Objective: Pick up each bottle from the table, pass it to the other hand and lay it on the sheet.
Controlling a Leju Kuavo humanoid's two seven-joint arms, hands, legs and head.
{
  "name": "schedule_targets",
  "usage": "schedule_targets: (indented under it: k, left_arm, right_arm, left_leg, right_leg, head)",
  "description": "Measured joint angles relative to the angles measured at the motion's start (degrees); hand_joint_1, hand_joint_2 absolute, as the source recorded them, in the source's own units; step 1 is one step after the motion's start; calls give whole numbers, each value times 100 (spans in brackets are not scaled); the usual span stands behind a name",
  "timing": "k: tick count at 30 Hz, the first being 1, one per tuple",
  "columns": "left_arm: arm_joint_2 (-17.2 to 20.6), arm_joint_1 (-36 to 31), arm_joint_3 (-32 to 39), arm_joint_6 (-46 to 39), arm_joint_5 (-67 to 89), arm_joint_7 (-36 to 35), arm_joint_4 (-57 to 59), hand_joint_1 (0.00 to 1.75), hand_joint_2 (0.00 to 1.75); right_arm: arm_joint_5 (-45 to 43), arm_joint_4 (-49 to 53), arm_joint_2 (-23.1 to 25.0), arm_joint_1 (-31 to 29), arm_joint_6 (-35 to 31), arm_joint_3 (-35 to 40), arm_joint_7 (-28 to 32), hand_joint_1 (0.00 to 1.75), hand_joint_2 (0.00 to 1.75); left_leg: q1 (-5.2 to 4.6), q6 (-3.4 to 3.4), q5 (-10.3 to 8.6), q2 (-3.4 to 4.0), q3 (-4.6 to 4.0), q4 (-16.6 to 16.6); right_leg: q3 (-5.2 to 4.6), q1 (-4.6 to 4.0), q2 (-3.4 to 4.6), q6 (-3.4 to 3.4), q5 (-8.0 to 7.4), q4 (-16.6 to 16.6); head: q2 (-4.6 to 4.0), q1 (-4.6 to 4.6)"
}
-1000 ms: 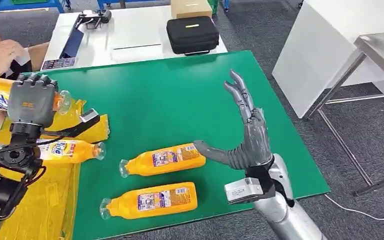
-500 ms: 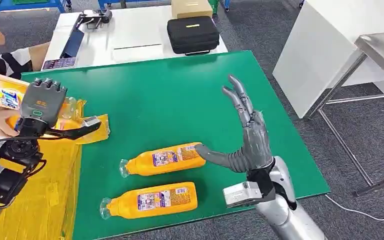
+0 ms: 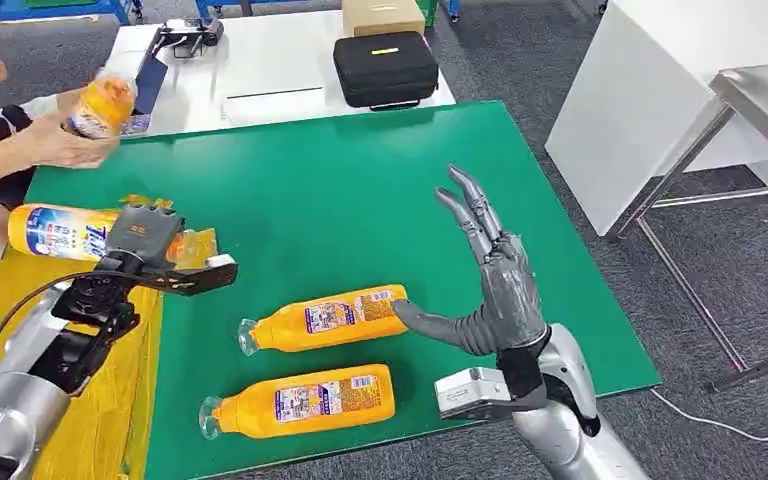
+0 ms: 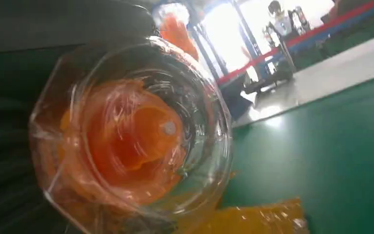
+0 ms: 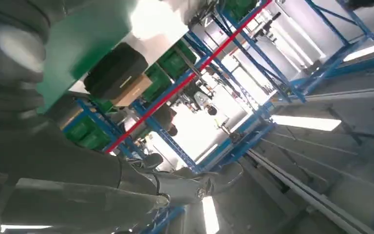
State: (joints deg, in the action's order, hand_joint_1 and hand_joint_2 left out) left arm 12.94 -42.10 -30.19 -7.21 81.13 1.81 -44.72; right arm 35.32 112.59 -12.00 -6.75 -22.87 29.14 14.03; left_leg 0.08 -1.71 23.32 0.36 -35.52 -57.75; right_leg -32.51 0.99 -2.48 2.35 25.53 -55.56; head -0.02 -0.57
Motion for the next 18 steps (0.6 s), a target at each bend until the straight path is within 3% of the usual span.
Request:
schedule_targets:
  k: [8, 9, 10, 11, 18]
  left_arm:
    - [-201, -13, 116, 131, -66, 18, 304, 175, 175]
    - [-212, -14, 120, 134, -68, 22, 328, 152, 175]
    - [-225, -16, 123, 149, -77, 33, 348, 7, 175]
    - [-238, -20, 123, 179, -94, 46, 372, 0, 175]
    - [-311, -18, 125, 374, -210, 24, 472, 0, 175]
  right_arm:
    - [26, 0, 79, 76, 142, -88, -17, 0, 175]
    - [29, 0, 85, 76, 147, -90, -20, 0, 175]
    - [33, 0, 96, 78, 166, -96, -28, 0, 175]
    - [44, 0, 101, 81, 199, -105, -37, 0, 175]
    - [182, 0, 133, 181, 365, -149, -118, 0, 175]
  left_leg:
    - [1, 0, 0, 0, 0, 0]
    - [1, 0, 0, 1, 0, 0]
    - [1, 0, 0, 1, 0, 0]
    - [1, 0, 0, 1, 0, 0]
    - [0, 0, 0, 0, -1, 0]
  right_leg:
    - [0, -1, 0, 0, 0, 0]
    - [0, -1, 0, 0, 0, 0]
    - [0, 0, 0, 0, 0, 0]
    - [0, 0, 0, 0, 0, 0]
    - [1, 0, -1, 0, 0, 0]
  head:
    - [0, 0]
    - [0, 4]
    - [0, 0]
    - [0, 2]
    - [0, 2]
